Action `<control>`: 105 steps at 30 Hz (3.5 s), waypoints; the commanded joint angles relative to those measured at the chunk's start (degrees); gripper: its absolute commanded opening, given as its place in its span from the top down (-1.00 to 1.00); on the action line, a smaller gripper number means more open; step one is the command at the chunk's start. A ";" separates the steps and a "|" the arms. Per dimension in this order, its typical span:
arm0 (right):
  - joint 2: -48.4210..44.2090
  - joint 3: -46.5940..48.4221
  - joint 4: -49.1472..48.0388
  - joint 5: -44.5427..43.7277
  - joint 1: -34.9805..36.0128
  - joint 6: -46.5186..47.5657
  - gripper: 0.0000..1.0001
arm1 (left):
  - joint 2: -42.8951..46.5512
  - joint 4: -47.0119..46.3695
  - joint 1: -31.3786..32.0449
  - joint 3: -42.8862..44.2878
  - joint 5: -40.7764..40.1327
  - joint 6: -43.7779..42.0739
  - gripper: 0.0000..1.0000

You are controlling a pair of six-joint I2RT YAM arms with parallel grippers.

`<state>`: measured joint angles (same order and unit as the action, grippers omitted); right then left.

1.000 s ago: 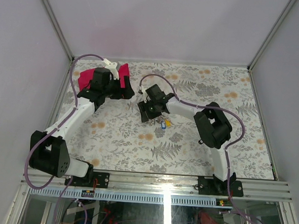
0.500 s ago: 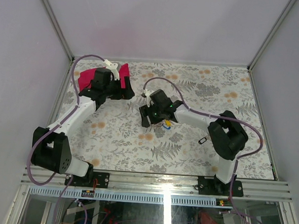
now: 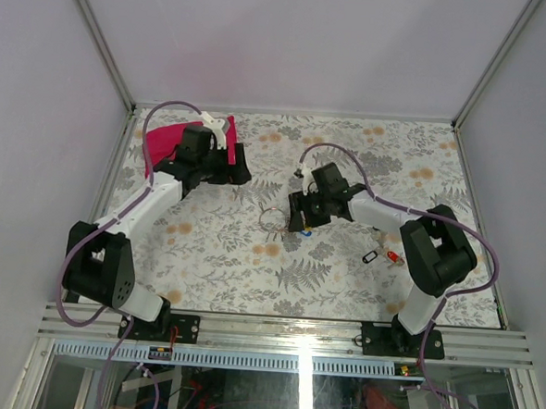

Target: Put the keys on the keyring

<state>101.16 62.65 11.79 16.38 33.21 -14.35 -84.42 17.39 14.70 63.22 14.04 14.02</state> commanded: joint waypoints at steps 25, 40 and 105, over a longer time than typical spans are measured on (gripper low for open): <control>-22.67 -15.00 -1.98 -9.88 -0.70 -4.47 -0.34 | -18.13 6.48 15.54 5.18 -15.91 4.35 -0.07; -25.53 -16.76 -1.25 -10.14 -0.78 -4.19 -0.35 | -23.39 4.89 19.07 4.18 -18.33 7.16 0.21; -36.59 -23.72 -30.59 10.04 -0.78 0.23 -0.42 | 11.82 -6.88 29.29 -3.88 -7.08 -12.57 1.00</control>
<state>61.84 37.19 -12.49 22.52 32.62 -12.64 -74.81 11.64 43.00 56.55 4.08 2.94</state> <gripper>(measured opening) 0.714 0.022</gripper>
